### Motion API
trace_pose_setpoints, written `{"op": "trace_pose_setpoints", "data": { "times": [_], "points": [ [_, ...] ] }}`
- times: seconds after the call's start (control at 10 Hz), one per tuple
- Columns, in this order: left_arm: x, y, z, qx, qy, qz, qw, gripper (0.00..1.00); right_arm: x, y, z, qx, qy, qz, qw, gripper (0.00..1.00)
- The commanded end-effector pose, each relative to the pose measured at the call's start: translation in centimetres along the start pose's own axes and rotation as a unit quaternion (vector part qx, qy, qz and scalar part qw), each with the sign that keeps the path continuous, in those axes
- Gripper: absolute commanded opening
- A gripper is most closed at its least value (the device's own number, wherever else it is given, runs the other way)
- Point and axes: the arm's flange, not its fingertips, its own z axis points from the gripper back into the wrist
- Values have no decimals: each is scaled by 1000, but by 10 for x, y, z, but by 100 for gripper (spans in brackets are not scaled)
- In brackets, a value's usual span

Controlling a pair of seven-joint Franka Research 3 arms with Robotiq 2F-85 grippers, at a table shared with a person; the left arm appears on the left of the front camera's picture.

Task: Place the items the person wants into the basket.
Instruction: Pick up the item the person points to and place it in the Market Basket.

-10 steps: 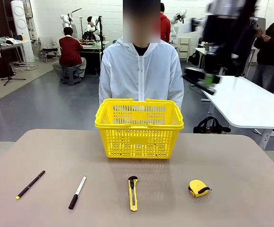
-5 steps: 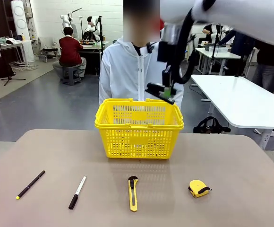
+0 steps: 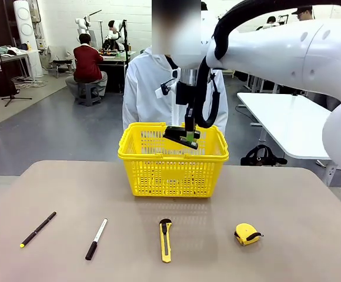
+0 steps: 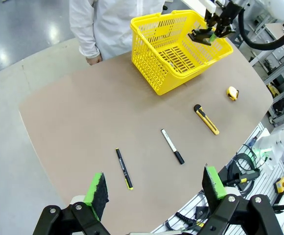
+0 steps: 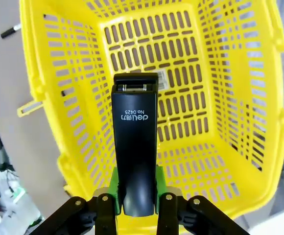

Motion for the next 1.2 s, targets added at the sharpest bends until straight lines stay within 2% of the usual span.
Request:
{"op": "trace_pose_setpoints", "data": {
  "times": [0.0,0.5,1.0,1.1],
  "points": [
    [-1,1,1,-6,-3,-1,1000,100,3,-11,-14,-11,7,21,1000,0],
    [-1,1,1,-6,-3,-1,1000,100,7,-4,-62,-9,28,35,999,0],
    [-1,1,1,-6,-3,-1,1000,100,6,-2,-69,-2,29,33,999,0],
    [-1,1,1,-6,-3,-1,1000,100,6,-2,-68,0,31,32,999,40]
  ]
}}
